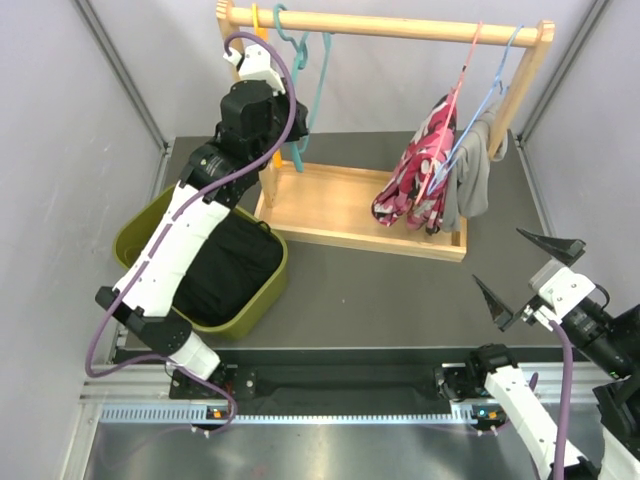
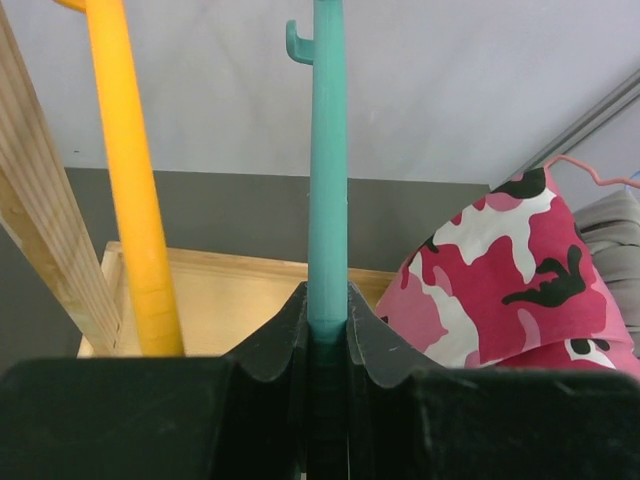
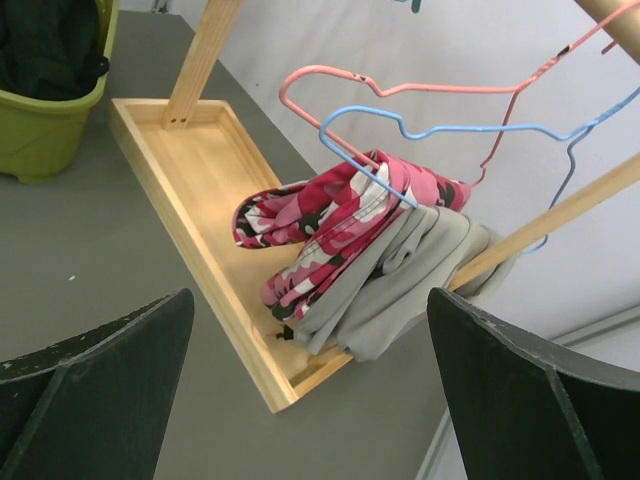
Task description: Remove the trousers from the hanger
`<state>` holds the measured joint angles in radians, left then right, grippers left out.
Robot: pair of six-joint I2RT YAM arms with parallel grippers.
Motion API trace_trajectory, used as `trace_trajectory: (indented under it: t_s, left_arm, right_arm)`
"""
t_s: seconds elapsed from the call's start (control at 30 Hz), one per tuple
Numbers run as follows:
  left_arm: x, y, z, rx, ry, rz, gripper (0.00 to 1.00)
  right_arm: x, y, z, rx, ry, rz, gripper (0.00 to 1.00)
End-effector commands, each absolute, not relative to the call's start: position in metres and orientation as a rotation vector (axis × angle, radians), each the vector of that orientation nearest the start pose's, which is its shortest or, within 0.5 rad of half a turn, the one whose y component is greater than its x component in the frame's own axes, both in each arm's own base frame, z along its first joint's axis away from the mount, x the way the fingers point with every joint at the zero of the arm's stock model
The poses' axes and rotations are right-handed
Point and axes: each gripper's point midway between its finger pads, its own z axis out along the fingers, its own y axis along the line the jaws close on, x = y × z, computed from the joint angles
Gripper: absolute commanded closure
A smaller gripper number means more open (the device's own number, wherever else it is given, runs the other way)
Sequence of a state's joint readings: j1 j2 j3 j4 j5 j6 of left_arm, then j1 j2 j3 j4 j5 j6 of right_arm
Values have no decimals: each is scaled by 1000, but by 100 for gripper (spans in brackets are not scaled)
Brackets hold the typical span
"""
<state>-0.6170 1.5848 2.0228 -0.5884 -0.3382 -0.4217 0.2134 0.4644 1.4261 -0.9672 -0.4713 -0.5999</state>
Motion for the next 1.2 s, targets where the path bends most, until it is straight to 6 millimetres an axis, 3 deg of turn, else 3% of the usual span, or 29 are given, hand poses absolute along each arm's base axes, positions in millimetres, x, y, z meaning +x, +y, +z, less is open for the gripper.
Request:
trace_trajectory:
  t_s: [0.0, 0.1, 0.13, 0.27, 0.4, 0.63, 0.8, 1.0, 1.13, 1.17]
  left_arm:
    - [383, -229, 474, -88, 1698, -552, 100]
    - [372, -221, 475, -84, 1687, -548, 93]
    - [366, -217, 481, -78, 1673, -560, 78]
    - [348, -216, 497, -39, 1632, -618, 40]
    - [328, -210, 519, -8, 1575, -668, 23]
    - [291, -207, 539, 78, 1501, -766, 19]
    - [265, -234, 543, 243, 1471, -933, 19]
    - [251, -269, 550, 364, 1439, -1111, 23]
    - [256, -310, 540, 419, 1465, -1166, 26]
    - [255, -316, 543, 429, 1454, -1170, 26]
  right_arm:
    - [98, 84, 447, -893, 1205, 75, 0]
    - [101, 85, 444, -878, 1215, 86, 0]
    - [103, 86, 443, -875, 1222, 94, 0]
    - [106, 86, 446, -840, 1232, 109, 0]
    - [119, 80, 452, -723, 1272, 122, 0]
    - [153, 70, 437, -541, 1375, 154, 0]
    - [180, 64, 412, -420, 1460, 193, 0]
    - [216, 60, 358, -320, 1587, 269, 11]
    - [241, 53, 306, -285, 1705, 289, 15]
    - [245, 48, 302, -315, 1695, 249, 16]
